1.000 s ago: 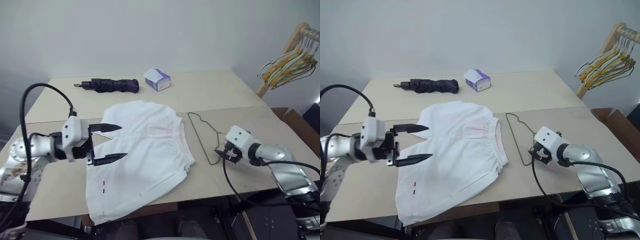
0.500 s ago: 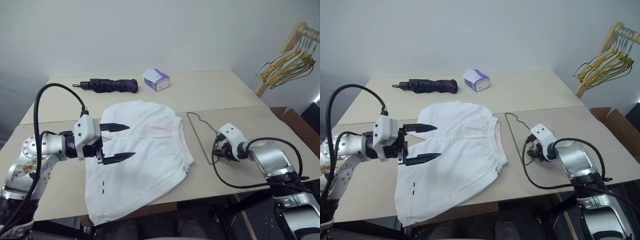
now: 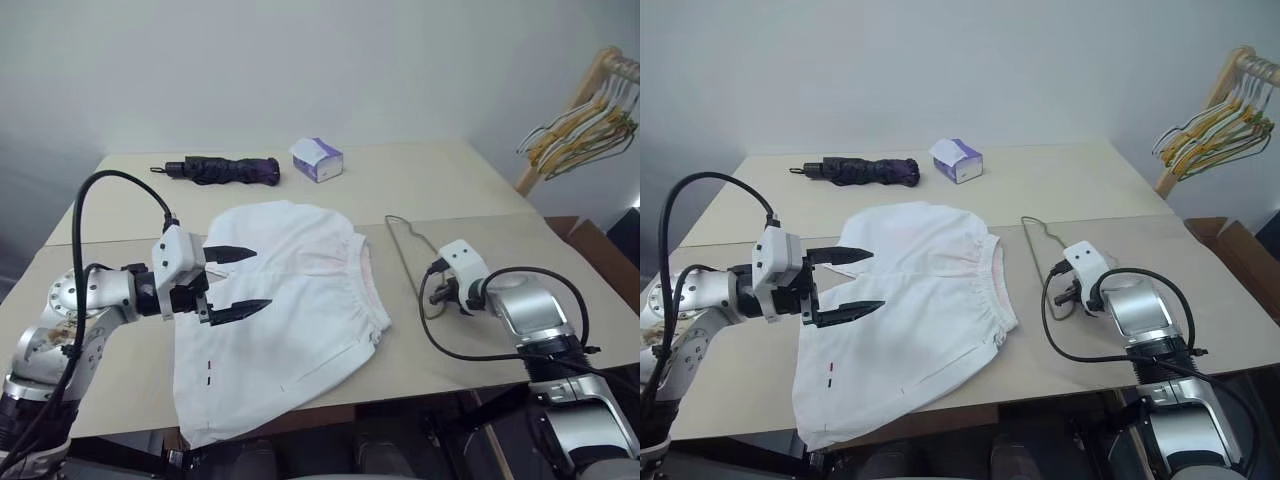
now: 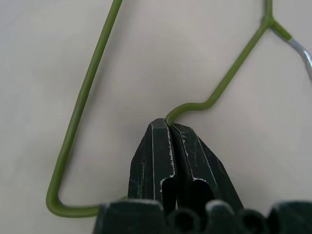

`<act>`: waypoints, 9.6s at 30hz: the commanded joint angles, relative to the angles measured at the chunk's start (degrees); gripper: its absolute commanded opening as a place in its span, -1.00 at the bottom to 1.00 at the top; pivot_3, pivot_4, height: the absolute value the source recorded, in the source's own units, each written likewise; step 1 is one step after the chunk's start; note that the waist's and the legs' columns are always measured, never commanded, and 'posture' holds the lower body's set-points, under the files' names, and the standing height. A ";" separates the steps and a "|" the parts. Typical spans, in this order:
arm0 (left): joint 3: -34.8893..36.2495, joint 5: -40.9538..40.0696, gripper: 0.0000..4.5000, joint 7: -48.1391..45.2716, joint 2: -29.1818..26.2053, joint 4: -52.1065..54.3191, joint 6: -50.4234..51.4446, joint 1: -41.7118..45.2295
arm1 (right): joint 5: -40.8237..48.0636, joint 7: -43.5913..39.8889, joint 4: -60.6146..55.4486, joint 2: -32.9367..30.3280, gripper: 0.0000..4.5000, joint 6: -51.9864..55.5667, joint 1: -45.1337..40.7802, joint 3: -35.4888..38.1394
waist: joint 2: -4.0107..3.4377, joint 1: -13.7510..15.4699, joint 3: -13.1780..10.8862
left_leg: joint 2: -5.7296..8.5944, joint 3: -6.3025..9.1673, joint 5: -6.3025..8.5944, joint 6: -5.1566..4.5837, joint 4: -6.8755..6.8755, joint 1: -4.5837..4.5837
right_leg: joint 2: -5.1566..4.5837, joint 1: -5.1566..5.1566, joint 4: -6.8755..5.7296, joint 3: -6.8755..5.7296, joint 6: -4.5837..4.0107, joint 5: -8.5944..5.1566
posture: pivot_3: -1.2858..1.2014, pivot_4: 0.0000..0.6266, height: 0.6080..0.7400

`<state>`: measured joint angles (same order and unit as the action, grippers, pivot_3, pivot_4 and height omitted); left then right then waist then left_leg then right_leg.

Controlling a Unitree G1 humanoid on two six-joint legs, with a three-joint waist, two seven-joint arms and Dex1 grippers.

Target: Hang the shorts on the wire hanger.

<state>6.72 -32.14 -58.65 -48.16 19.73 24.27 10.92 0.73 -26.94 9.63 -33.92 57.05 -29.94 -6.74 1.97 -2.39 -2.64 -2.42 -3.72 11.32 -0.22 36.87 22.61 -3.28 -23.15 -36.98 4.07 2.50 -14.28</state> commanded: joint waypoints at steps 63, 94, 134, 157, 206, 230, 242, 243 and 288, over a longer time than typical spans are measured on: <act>-20.78 20.93 -0.88 -12.74 9.51 -30.72 1.95 33.23 | -54.03 37.42 20.43 -19.02 -1.00 -113.44 -14.63 -12.46 | 0.01 -8.15 -0.02 | 0.44 0.60 -0.03 -0.05 0.25 0.20 | -0.18 0.09 -0.03 0.12 0.16 0.20 | -0.06 -1.00 1.00; -22.49 23.65 -0.97 -12.79 11.20 -32.17 6.53 36.34 | -52.16 35.65 18.68 -18.20 -1.00 -115.03 -14.63 -12.47 | 0.01 -8.34 -0.02 | 0.46 0.66 -0.03 -0.06 0.36 0.21 | -0.18 0.11 -0.05 0.13 0.19 0.23 | -0.07 -1.00 1.00; -20.19 27.62 -1.00 -14.07 6.79 -33.12 -29.41 27.79 | 6.16 -41.13 -5.77 -15.51 0.26 -35.37 -12.48 -14.44 | -0.05 -4.96 0.00 | 0.34 0.49 0.14 -0.29 0.90 0.83 | -0.21 -0.23 -0.11 -0.10 0.09 0.40 | -0.04 -1.00 1.00; -16.63 22.99 0.05 -22.41 6.75 -42.93 -32.47 31.10 | 13.55 -49.41 -14.45 -18.63 -1.00 -31.44 -1.23 -4.02 | -0.05 -4.61 0.00 | 0.35 0.48 0.14 -0.28 0.92 0.79 | -0.20 -0.18 -0.10 -0.12 0.29 0.30 | -0.05 -1.00 1.00; -1.89 4.83 0.98 -12.03 6.27 -14.06 -14.53 11.43 | 23.79 -53.25 24.95 -9.19 -1.00 8.90 -12.53 -13.47 | -0.11 -2.39 0.02 | 0.36 0.49 0.18 -0.31 0.94 0.73 | -0.16 -0.06 -0.02 -0.09 0.50 0.21 | 0.05 -1.00 1.00; -2.19 5.10 0.98 -10.02 5.39 -11.79 -14.90 10.63 | 8.15 -53.89 58.06 2.89 -1.00 -5.65 -28.59 -10.42 | -0.14 0.12 0.04 | 0.35 0.48 0.19 -0.30 0.93 0.71 | -0.12 -0.09 -0.06 -0.12 0.09 0.45 | 0.10 -1.00 1.00; -3.13 6.65 0.98 -11.54 5.31 -16.13 -17.05 13.74 | 4.12 -37.12 13.76 -5.53 -1.00 -19.23 -15.44 -3.23 | -0.18 0.47 0.03 | 0.35 0.48 0.19 -0.28 0.92 1.06 | -0.15 -0.43 -0.07 -0.16 0.16 0.39 | 0.04 -1.00 1.00; -3.30 7.09 0.98 -11.90 5.27 -17.32 -17.70 14.72 | 4.14 -35.53 8.87 -5.77 -1.00 -18.56 -14.31 -2.59 | -0.19 0.44 0.03 | 0.33 0.48 0.19 -0.28 0.92 1.17 | -0.12 -0.56 -0.12 -0.15 0.17 0.38 | 0.03 -1.00 1.00; -17.87 29.24 -0.99 -33.61 12.24 -73.39 -60.09 51.02 | 3.79 -40.36 -32.81 -15.64 -1.00 -15.21 -8.34 -12.09 | -0.23 -3.61 0.07 | 0.33 0.46 0.16 -0.27 1.07 1.67 | -0.09 -1.06 -0.17 -0.12 0.09 0.48 | -0.06 -1.00 1.00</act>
<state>-12.77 -1.64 -92.22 -35.52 -54.79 -36.55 60.08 2.99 -66.10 -20.94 -49.02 43.58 -37.44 -21.02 1.74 -6.00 -2.57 -2.09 -3.25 11.47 -0.49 37.94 24.28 -3.37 -24.22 -37.16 3.95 2.59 -13.80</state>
